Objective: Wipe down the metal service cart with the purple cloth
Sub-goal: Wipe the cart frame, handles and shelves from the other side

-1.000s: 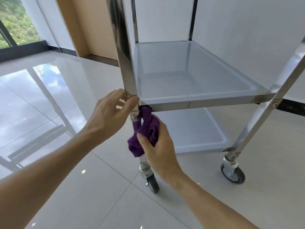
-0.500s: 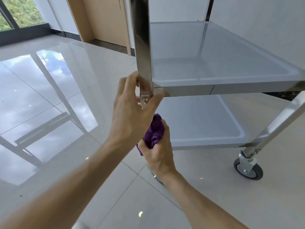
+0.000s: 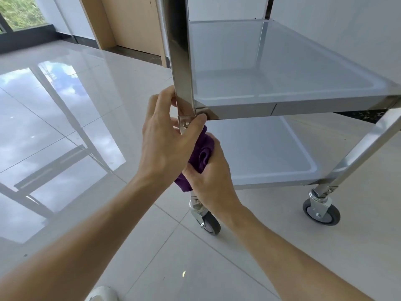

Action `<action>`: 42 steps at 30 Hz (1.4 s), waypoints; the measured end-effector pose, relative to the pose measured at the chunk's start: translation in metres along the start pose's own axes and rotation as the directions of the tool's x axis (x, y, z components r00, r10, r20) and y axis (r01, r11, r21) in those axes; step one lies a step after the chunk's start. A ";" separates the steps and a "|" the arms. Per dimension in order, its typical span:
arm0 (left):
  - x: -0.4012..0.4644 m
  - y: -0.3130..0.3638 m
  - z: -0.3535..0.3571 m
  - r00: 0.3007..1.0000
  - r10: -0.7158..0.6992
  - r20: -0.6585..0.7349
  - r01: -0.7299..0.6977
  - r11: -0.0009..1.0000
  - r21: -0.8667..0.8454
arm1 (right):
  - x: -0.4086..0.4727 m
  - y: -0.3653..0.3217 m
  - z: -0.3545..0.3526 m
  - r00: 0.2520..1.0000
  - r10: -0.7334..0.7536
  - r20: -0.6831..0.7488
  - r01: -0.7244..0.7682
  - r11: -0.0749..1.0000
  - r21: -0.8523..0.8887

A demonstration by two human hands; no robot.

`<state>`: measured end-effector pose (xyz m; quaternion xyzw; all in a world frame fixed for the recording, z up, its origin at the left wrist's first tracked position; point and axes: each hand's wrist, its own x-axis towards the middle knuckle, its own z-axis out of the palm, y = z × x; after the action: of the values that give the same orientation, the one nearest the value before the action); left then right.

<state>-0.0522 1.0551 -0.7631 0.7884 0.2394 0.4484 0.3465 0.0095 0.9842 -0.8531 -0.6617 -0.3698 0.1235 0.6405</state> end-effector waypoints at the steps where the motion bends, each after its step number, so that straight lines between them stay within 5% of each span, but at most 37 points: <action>1: 0.000 0.000 -0.001 1.000 0.002 0.001 -0.002 1.000 -0.003 | -0.002 0.002 0.003 1.000 -0.025 -0.015 0.025 1.000 -0.006; 6: 0.002 -0.002 -0.006 1.000 0.022 0.017 -0.022 1.000 0.006 | -0.026 0.043 0.009 0.990 0.103 0.097 -0.100 0.994 -0.039; 9: 0.000 -0.009 -0.011 0.999 0.026 0.028 -0.026 1.000 -0.002 | -0.035 0.070 0.002 0.940 0.239 0.243 -0.184 0.956 -0.228; 13: -0.012 -0.028 -0.015 0.998 -0.004 0.064 0.004 1.000 0.004 | -0.034 0.073 -0.014 0.929 0.198 0.314 -0.108 0.954 -0.281; 19: -0.049 -0.070 -0.008 0.905 -0.304 0.299 0.252 0.947 0.199 | -0.024 0.069 -0.074 0.970 0.006 0.242 0.077 0.940 -0.332; 22: -0.059 -0.084 0.005 0.858 -0.332 0.392 0.249 0.936 0.248 | -0.015 0.073 -0.084 0.959 -0.080 0.273 0.218 0.823 -0.524; 27: -0.061 -0.101 0.022 0.874 -0.326 0.359 0.221 0.927 0.304 | -0.015 0.091 -0.034 0.840 0.062 0.540 0.442 0.500 -0.745; 33: -0.052 -0.107 0.013 0.855 -0.333 0.397 0.162 0.899 0.406 | -0.012 0.106 -0.030 0.861 0.004 0.509 0.464 0.405 -0.788; 42: -0.045 -0.104 0.003 0.836 -0.364 0.410 0.178 0.888 0.425 | -0.016 0.123 -0.177 0.956 0.033 0.292 0.274 0.262 -0.925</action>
<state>-0.0778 1.0898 -0.8674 0.8822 0.3374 0.1314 0.3011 0.1516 0.8514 -0.9471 -0.8605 -0.4969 -0.0910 0.0660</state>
